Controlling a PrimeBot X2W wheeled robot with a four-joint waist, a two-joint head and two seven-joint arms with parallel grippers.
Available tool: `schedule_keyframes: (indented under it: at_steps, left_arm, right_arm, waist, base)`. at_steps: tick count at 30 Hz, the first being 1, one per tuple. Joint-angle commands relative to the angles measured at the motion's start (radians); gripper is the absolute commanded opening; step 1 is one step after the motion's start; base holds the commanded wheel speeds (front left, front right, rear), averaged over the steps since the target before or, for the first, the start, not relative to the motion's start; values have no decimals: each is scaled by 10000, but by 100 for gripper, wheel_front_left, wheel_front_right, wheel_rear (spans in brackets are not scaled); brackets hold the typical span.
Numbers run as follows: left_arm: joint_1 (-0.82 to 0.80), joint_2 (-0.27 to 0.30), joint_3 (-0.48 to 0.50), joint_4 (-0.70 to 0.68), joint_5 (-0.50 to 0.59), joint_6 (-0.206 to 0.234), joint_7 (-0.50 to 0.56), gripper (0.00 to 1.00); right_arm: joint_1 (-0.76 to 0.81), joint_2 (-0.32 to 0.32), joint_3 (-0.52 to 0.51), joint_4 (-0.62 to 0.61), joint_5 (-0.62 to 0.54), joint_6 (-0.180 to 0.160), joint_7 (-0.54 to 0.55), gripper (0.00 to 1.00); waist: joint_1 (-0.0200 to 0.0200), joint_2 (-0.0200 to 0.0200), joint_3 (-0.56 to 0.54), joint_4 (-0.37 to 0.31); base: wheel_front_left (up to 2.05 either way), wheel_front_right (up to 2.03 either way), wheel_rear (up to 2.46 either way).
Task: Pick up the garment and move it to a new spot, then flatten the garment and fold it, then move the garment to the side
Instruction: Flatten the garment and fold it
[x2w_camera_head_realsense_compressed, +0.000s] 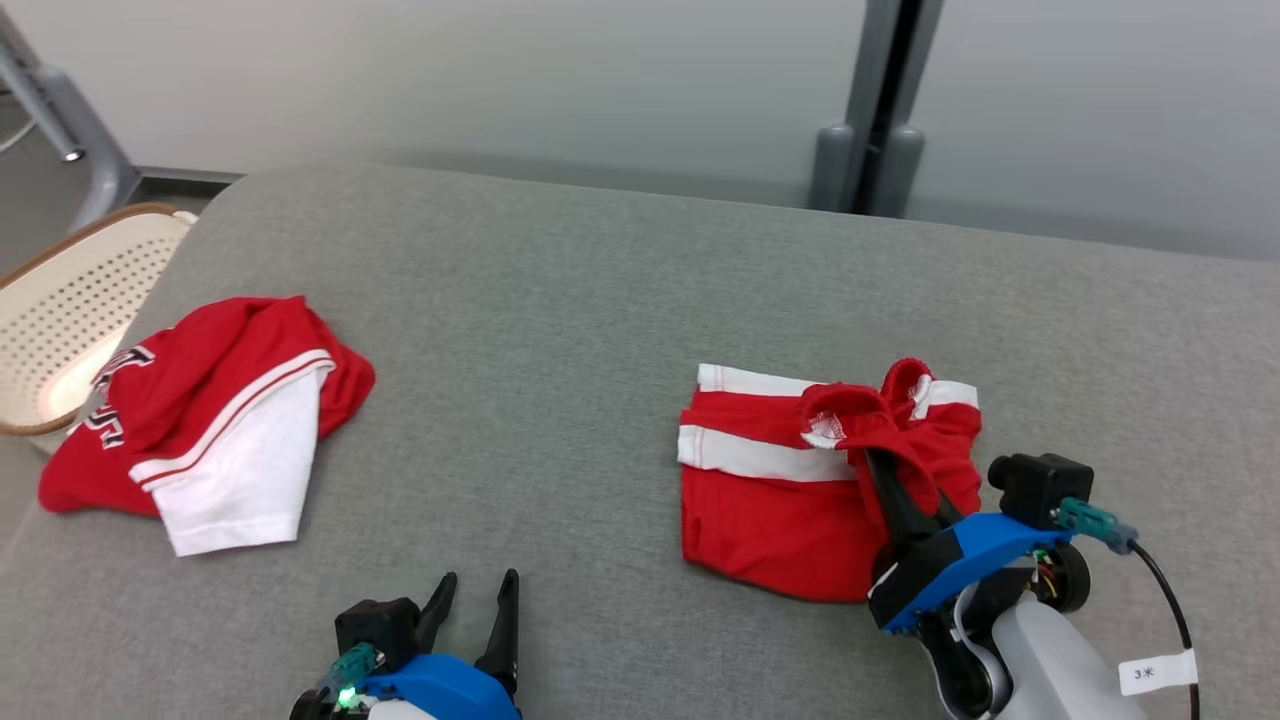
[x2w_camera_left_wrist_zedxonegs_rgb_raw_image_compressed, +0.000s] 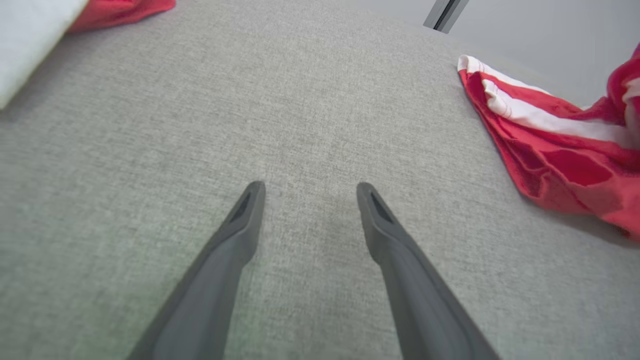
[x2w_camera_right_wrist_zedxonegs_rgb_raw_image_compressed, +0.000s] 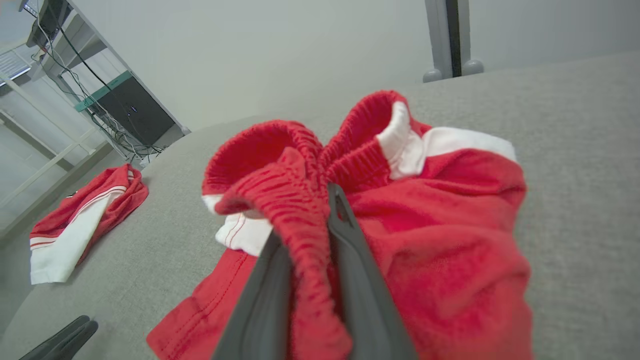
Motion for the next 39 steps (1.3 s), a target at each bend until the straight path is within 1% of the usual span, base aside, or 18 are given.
schedule_keyframes:
  at_steps: [1,7,10,11,12,13,17,22,24,26,28,30,33,36,37,38,39]
  left_arm:
    - [107,-4,-32,28,-56,-10,-48,100]
    - [173,-6,-205,153,-298,-18,-36,100]
    - [205,-1,-255,273,-378,-24,-16,100]
    - [206,-1,-270,315,-416,-25,-13,100]
    - [204,2,-279,352,-421,-27,-11,100]
    - [196,2,-290,380,-444,-28,-11,100]
    - [154,8,-268,468,-514,-27,-2,100]
    - [164,0,-116,496,-548,56,0,100]
    - [183,-3,-18,401,-464,88,-4,100]
    - [198,-7,147,290,-335,112,-13,100]
    - [189,-4,340,112,-211,134,-17,100]
    - [181,-3,605,-135,-67,179,-28,100]
    - [207,-1,934,-578,222,200,-30,100]
    - [330,-3,1206,-1094,597,234,-28,100]
    - [330,-3,1206,-1094,597,234,-28,100]
    - [458,0,1373,-1507,918,247,-30,100]
    - [554,-2,1439,-1650,1035,251,-28,100]
  right_arm:
    - [-240,-16,70,56,69,4,-66,0]
    - [-742,-16,82,763,176,4,-518,0]
    - [-966,-15,342,1241,298,4,-662,0]
    - [-1021,-15,490,1383,355,4,-714,5]
    - [-1081,-15,659,1491,419,4,-749,49]
    - [-1121,-16,788,1602,494,4,-768,100]
    - [-1245,-14,1516,1674,914,4,-852,100]
    - [-1095,-20,2743,1145,1586,4,-889,100]
    - [-1024,-22,2962,864,1561,4,-892,100]
    - [-869,-22,2912,547,1338,2,-891,100]
    - [-689,-23,2627,179,937,2,-891,100]
    - [-473,-26,2082,-216,275,2,-893,100]
    - [-50,-26,850,-922,-1257,2,-891,100]
    - [592,-20,-376,-1679,-2430,2,-892,100]
    - [592,-20,-376,-1679,-2430,2,-892,100]
    - [966,-14,-955,-2044,-2879,2,-892,100]
    - [1167,-12,-1153,-2143,-3089,2,-892,100]
  waist:
    - [0,0,90,220]
    - [0,0,143,738]
    - [0,0,170,898]
    - [0,0,178,932]
    - [0,0,188,960]
    - [0,0,199,979]
    - [0,0,244,969]
    - [0,0,116,729]
    - [0,0,43,568]
    - [0,0,-45,384]
    - [0,0,-122,188]
    - [0,0,-169,-22]
    - [0,0,-221,-292]
    - [0,0,-284,-497]
    - [0,0,-284,-497]
    - [0,0,-338,-620]
    - [0,0,-374,-677]
  base:
    - [0,0,0]
    - [0,0,0]
    - [0,0,0]
    - [0,0,0]
    - [0,0,0]
    - [0,0,0]
    - [0,0,0]
    - [0,0,0]
    - [0,0,0]
    - [0,0,0]
    - [0,0,0]
    - [0,0,0]
    - [0,0,0]
    - [0,0,0]
    - [0,0,0]
    - [0,0,0]
    - [0,0,0]
